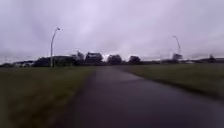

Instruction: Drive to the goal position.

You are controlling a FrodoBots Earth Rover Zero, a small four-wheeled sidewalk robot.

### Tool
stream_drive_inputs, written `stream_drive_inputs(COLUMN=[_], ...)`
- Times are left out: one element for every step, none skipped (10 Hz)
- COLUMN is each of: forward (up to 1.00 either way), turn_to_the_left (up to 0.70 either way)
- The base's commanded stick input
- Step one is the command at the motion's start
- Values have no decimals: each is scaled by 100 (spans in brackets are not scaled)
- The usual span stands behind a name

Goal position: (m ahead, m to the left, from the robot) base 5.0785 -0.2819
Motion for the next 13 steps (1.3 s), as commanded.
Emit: stream_drive_inputs(forward=[100, 100, 100, 100, 100, 100, 100, 100, 100, 100, 100, 100, 100], turn_to_the_left=[0, 0, 0, 0, 0, 0, 0, 0, 0, 0, 0, 0, 0])
